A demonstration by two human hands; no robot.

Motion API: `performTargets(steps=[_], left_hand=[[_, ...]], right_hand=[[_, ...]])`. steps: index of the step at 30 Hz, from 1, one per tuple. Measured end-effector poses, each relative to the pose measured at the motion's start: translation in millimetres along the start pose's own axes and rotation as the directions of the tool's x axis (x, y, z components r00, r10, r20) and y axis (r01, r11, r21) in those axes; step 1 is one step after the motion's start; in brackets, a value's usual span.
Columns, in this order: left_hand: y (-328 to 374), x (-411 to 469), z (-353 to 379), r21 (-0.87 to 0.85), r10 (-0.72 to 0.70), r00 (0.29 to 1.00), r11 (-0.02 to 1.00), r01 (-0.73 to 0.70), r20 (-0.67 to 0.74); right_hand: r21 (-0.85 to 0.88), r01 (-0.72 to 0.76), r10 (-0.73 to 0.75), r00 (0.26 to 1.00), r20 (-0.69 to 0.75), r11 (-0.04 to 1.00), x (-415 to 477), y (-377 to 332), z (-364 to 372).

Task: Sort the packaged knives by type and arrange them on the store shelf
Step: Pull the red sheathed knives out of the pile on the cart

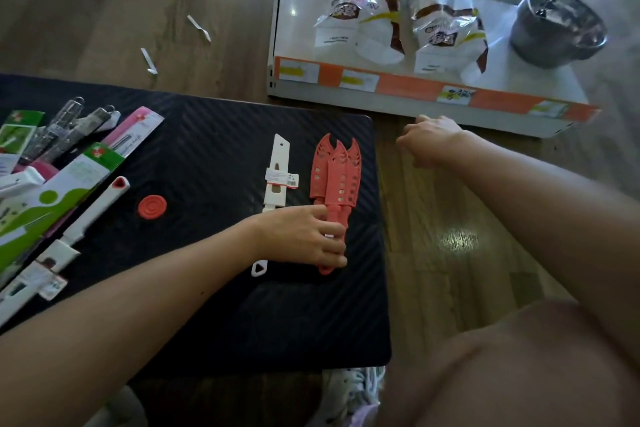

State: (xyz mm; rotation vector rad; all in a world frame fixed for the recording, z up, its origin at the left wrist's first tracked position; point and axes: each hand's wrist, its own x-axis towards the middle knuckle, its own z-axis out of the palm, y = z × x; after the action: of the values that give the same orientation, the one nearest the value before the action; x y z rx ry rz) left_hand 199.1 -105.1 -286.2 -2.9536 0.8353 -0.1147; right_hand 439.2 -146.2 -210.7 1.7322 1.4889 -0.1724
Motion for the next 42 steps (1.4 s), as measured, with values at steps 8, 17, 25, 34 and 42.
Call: performTargets(steps=[8, 17, 25, 34, 42], left_hand=[[-5.8, -0.3, 10.4, -0.008, -0.093, 0.993, 0.996, 0.094, 0.078], [-12.2, -0.9, -11.9, -0.055, -0.264, 0.94, 0.958, 0.282, 0.217], [-36.1, -78.0, -34.0, -0.076, -0.788, 0.548, 0.551, 0.831, 0.28], [-21.6, -188.1, -38.5, -0.15, -0.93, 0.043, -0.013, 0.989, 0.364], [-2.3, -253.0, -47.9, -0.141, -0.888, -0.164, -0.246, 0.959, 0.431]], right_hand=[[-0.014, 0.053, -0.053, 0.998, -0.025, 0.998, 10.7, -15.0, -3.4], [-0.02, 0.096, -0.098, 0.991, -0.096, 0.995, 18.9, -30.7, -16.2], [-0.012, 0.181, -0.179, 0.957, -0.227, 0.983, 40.7, -67.8, -69.9], [-0.029, 0.289, -0.285, 0.919, -0.272, 0.957, 60.6, -131.3, -122.7], [-0.088, 0.468, -0.467, 0.809, -0.358, 0.879, 63.8, -194.6, -156.6]])
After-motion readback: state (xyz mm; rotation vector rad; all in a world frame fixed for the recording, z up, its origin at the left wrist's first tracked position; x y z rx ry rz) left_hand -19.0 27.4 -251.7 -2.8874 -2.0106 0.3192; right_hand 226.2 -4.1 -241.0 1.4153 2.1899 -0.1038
